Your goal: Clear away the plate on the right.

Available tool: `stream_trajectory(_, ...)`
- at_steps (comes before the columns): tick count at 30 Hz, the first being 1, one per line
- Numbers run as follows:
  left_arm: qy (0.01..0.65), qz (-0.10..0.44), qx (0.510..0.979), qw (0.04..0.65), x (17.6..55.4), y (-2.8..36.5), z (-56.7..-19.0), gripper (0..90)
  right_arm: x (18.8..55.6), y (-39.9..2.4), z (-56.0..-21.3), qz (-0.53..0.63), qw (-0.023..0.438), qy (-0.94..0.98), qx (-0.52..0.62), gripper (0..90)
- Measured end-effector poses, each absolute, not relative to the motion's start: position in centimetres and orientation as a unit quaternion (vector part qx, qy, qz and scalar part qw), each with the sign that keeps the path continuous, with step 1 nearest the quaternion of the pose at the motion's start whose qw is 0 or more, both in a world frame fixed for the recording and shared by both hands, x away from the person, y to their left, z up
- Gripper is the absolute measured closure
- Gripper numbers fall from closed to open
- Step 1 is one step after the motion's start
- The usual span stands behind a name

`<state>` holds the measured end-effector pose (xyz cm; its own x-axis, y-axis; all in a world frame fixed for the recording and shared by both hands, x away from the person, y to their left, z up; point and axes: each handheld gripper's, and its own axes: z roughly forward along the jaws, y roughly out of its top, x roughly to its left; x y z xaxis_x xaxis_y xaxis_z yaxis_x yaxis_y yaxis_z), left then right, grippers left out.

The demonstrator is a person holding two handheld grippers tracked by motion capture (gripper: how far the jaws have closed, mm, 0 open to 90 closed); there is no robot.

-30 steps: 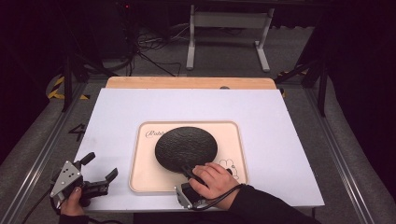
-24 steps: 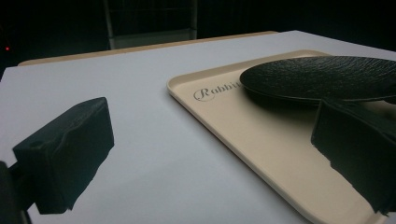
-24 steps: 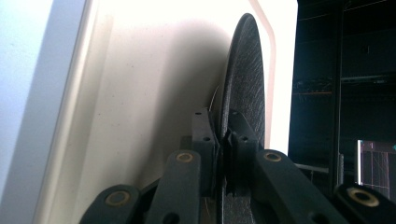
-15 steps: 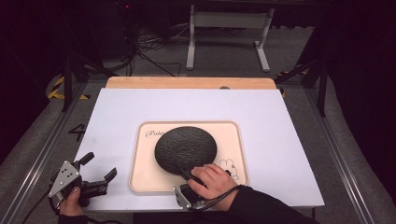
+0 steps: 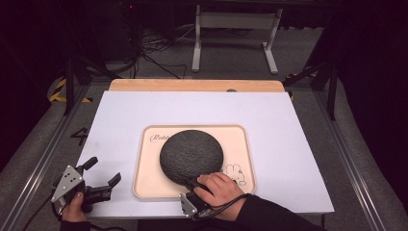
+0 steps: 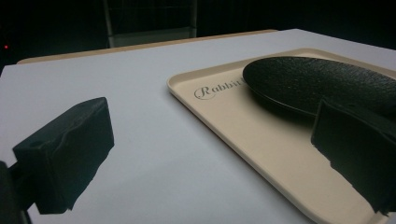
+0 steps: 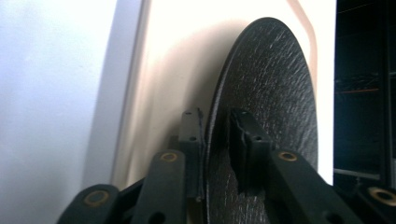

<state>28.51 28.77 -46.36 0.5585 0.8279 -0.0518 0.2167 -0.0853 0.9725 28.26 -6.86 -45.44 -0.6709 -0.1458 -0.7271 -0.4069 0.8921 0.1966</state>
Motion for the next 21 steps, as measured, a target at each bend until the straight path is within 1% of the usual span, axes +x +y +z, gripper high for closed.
stream_trajectory(2,0.381,0.273,0.685,0.558,28.6,28.7,-46.3,0.1,28.2,-6.9,-45.4,0.174,0.366,0.902,-0.149,73.9)
stream_trajectory(9,0.381,0.271,0.686,0.557,28.8,28.5,-46.5,0.1,27.8,-7.1,-44.1,0.204,0.351,0.904,-0.133,67.3)
stream_trajectory(12,0.383,0.27,0.687,0.555,28.8,28.5,-46.5,0.1,27.8,-7.3,-43.5,0.22,0.335,0.908,-0.122,65.4)
stream_trajectory(14,0.382,0.268,0.689,0.554,28.8,28.6,-46.6,0.1,28.0,-7.4,-43.1,0.233,0.322,0.911,-0.109,66.7)
stream_trajectory(16,0.383,0.267,0.689,0.555,28.7,28.6,-46.6,0.1,28.3,-7.7,-42.3,0.247,0.319,0.91,-0.098,65.9)
stream_trajectory(21,0.388,0.272,0.695,0.542,28.5,28.7,-46.7,0.2,29.2,-8.5,-40.6,0.309,0.292,0.903,-0.065,57.9)
